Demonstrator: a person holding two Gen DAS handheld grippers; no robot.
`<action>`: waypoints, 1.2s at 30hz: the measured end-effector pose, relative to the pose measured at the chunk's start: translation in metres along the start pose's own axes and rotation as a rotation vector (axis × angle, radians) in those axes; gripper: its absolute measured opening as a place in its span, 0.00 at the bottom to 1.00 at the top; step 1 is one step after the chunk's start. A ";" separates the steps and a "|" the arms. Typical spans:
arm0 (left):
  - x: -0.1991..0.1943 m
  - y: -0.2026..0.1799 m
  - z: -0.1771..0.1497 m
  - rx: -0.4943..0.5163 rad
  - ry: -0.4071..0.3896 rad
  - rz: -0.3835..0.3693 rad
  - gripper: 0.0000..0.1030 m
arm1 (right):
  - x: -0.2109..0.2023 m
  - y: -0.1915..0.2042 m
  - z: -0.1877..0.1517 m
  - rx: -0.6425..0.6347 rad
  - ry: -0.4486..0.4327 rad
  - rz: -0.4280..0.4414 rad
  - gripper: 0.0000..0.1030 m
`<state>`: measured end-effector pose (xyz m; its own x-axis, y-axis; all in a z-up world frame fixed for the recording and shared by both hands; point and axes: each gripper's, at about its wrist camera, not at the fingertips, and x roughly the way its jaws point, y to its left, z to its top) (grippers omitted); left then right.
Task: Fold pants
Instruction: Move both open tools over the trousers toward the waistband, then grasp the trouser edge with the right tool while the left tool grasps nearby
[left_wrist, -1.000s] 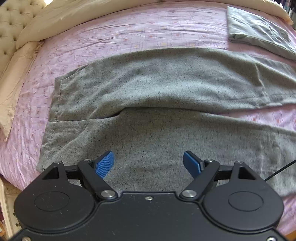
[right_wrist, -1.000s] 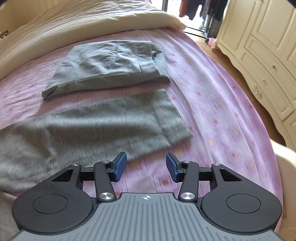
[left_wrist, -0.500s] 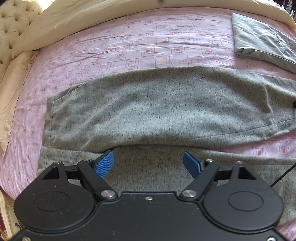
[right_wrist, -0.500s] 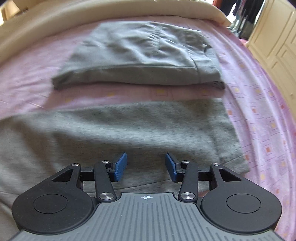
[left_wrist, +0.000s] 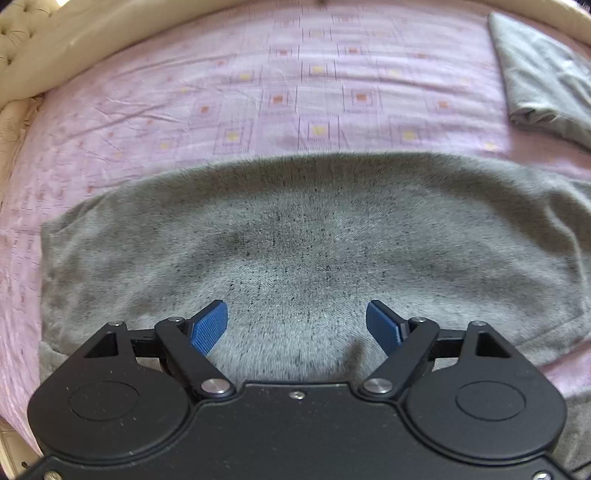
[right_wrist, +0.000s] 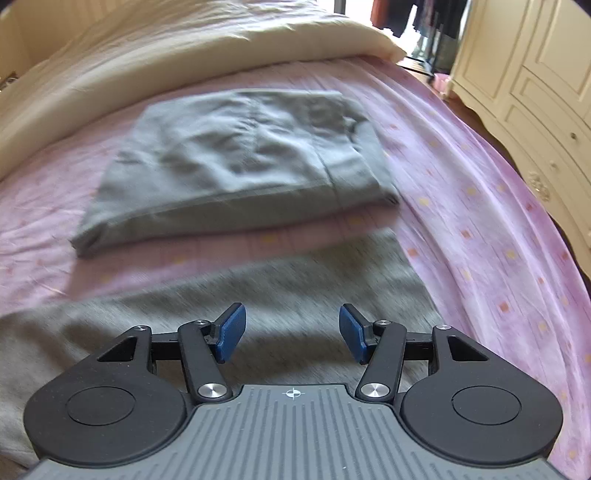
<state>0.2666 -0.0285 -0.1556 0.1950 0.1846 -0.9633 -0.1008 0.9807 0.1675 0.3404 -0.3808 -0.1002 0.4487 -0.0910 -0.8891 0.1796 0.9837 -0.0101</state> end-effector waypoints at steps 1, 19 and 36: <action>0.009 -0.001 0.001 0.010 0.023 0.001 0.81 | 0.003 0.005 0.006 -0.005 0.002 0.012 0.53; 0.040 0.013 -0.011 0.028 0.081 -0.065 1.00 | 0.060 0.087 0.023 -0.795 0.163 0.214 0.53; 0.017 0.055 0.046 -0.138 0.085 -0.242 0.82 | 0.008 0.081 -0.015 -0.874 0.087 0.313 0.04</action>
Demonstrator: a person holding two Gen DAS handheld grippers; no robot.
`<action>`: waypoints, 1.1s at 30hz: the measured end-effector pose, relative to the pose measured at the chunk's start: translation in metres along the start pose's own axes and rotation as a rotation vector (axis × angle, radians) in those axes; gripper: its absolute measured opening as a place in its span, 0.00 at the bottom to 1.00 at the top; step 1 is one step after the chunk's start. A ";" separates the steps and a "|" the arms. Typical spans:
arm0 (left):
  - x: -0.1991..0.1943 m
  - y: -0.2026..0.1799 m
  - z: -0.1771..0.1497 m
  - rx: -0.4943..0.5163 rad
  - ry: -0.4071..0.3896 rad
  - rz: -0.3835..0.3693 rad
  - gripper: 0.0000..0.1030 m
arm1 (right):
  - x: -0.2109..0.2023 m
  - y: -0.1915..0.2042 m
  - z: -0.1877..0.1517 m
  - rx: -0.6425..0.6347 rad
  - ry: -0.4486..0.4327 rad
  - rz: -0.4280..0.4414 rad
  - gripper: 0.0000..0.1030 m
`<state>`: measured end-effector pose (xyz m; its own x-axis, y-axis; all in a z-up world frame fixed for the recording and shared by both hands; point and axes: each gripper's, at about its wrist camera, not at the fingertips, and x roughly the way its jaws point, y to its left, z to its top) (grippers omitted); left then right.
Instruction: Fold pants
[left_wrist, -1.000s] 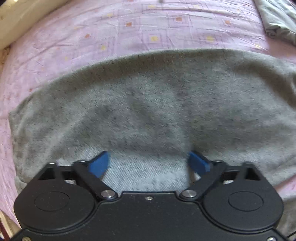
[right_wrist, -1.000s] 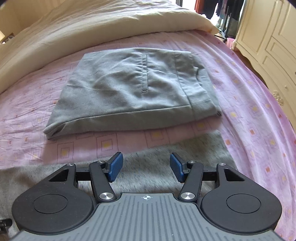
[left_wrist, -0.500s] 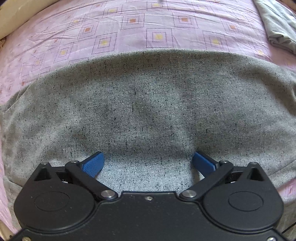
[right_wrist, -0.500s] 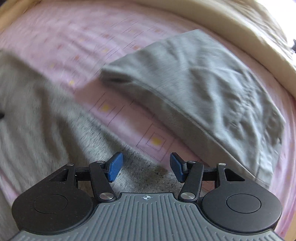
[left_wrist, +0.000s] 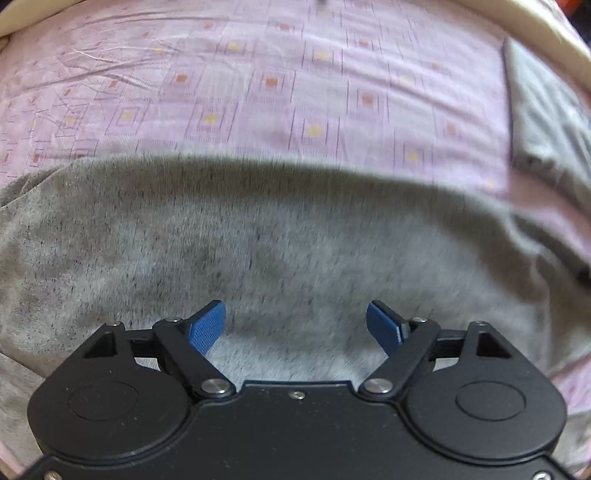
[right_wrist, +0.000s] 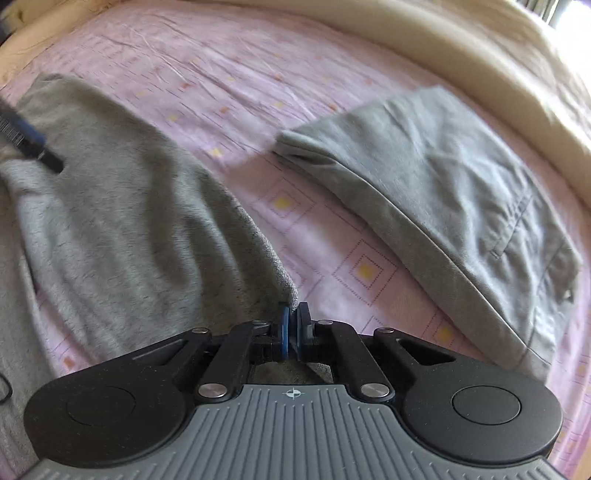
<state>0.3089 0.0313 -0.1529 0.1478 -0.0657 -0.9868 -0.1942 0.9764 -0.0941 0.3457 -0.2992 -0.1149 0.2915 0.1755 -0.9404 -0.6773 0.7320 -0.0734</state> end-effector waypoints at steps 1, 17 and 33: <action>-0.002 0.001 0.008 -0.022 -0.002 -0.014 0.82 | -0.008 0.006 -0.006 0.002 -0.015 -0.009 0.04; 0.038 -0.017 0.052 -0.119 0.140 0.026 0.71 | -0.032 0.058 -0.050 0.065 -0.046 -0.065 0.04; -0.115 -0.026 -0.068 0.126 -0.173 0.016 0.20 | -0.131 0.119 -0.094 0.189 -0.167 -0.180 0.04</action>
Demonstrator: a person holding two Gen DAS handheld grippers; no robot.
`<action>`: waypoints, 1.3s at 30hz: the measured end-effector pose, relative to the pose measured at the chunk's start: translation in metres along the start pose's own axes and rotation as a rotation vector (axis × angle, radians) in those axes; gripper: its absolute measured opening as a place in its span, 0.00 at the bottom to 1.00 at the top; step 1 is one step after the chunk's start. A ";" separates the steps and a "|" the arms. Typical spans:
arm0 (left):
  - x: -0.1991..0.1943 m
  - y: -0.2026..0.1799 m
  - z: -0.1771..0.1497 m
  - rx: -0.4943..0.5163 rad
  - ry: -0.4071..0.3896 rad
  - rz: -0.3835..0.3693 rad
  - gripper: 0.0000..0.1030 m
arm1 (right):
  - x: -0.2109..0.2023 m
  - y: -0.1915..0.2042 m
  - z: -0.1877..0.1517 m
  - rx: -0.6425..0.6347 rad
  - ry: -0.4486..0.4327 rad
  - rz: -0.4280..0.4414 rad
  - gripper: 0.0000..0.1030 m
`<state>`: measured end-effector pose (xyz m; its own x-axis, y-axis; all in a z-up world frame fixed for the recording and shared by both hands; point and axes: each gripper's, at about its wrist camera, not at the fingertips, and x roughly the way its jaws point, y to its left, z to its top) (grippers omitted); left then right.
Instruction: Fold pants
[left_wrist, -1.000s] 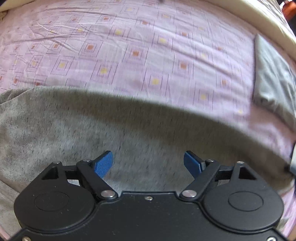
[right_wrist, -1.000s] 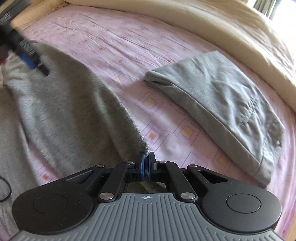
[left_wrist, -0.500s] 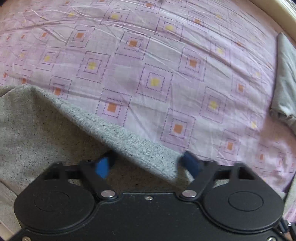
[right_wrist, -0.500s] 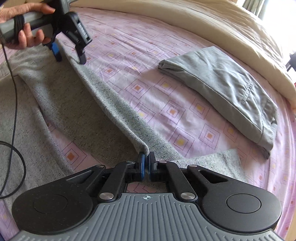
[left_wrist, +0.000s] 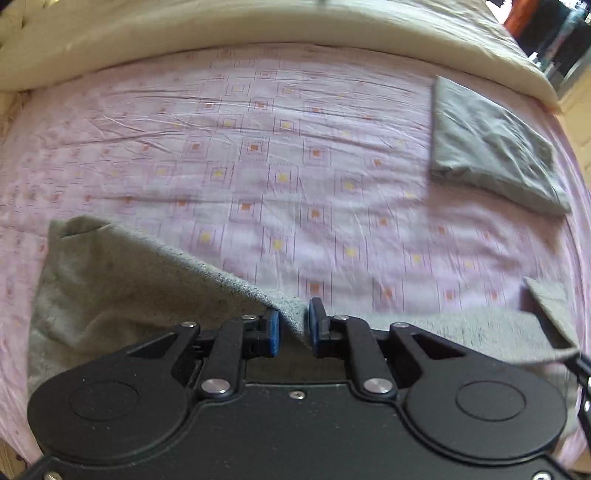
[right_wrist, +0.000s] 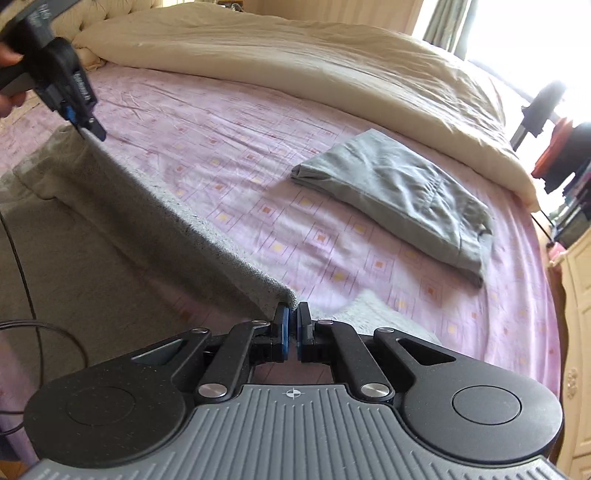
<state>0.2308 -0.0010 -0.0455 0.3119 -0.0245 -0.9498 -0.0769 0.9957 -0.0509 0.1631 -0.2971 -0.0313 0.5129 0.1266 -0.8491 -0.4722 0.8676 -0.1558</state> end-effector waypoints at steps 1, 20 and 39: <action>-0.008 0.001 -0.016 0.018 -0.007 0.003 0.20 | -0.006 0.007 -0.007 0.006 0.011 0.000 0.04; -0.001 0.024 -0.123 0.137 0.106 0.002 0.44 | -0.019 0.082 -0.079 0.229 0.126 -0.044 0.11; 0.000 0.073 -0.150 0.227 0.163 -0.003 0.44 | 0.080 0.059 -0.026 0.449 0.172 -0.472 0.19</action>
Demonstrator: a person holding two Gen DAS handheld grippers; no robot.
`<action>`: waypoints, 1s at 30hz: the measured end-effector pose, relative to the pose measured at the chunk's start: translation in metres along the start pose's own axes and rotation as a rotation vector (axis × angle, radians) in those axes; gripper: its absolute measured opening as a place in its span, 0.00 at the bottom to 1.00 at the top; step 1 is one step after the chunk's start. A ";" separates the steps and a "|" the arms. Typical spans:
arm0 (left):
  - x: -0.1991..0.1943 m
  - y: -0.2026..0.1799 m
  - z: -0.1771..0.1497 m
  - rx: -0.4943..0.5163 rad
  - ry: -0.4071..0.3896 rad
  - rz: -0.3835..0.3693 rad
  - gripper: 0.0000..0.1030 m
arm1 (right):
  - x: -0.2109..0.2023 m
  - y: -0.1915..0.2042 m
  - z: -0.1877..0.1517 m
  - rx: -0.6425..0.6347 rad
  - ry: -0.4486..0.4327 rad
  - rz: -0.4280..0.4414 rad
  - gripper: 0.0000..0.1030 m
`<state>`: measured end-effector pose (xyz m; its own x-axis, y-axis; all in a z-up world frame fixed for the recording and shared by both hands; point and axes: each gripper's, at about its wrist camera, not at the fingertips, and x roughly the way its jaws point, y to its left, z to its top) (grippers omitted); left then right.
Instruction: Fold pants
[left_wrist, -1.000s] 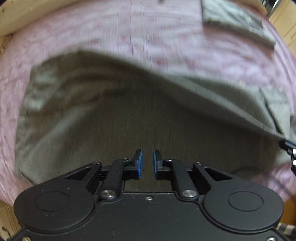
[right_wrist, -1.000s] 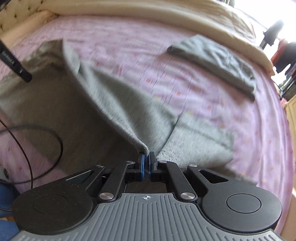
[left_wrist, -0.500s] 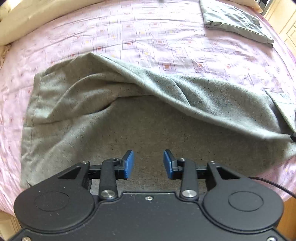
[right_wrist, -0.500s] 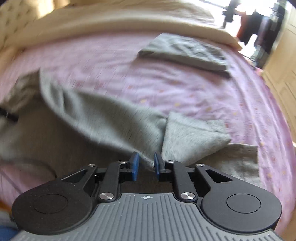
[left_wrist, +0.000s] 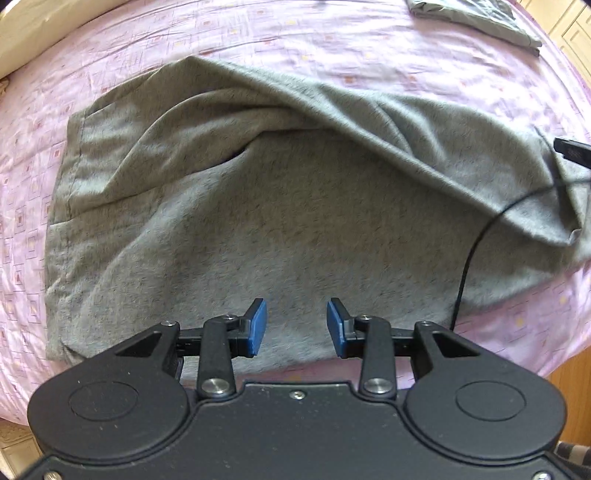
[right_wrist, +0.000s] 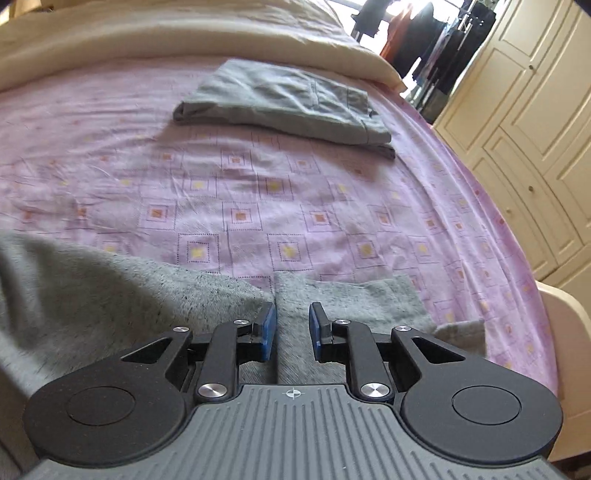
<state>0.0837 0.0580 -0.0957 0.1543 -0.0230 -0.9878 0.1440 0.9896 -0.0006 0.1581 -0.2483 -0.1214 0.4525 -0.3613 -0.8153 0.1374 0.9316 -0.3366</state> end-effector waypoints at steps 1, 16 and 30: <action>0.000 0.003 -0.001 0.001 0.001 0.007 0.44 | 0.009 0.004 0.001 0.000 0.022 -0.022 0.19; -0.012 -0.015 0.035 -0.114 -0.064 0.020 0.50 | -0.068 -0.095 -0.006 0.227 -0.199 0.019 0.06; 0.028 -0.073 0.099 -0.247 -0.054 -0.170 0.67 | -0.014 -0.166 -0.098 0.488 0.061 0.062 0.05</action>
<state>0.1738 -0.0291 -0.1080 0.2013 -0.1921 -0.9605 -0.0693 0.9753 -0.2095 0.0429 -0.4019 -0.1000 0.4224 -0.2930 -0.8578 0.5152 0.8562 -0.0388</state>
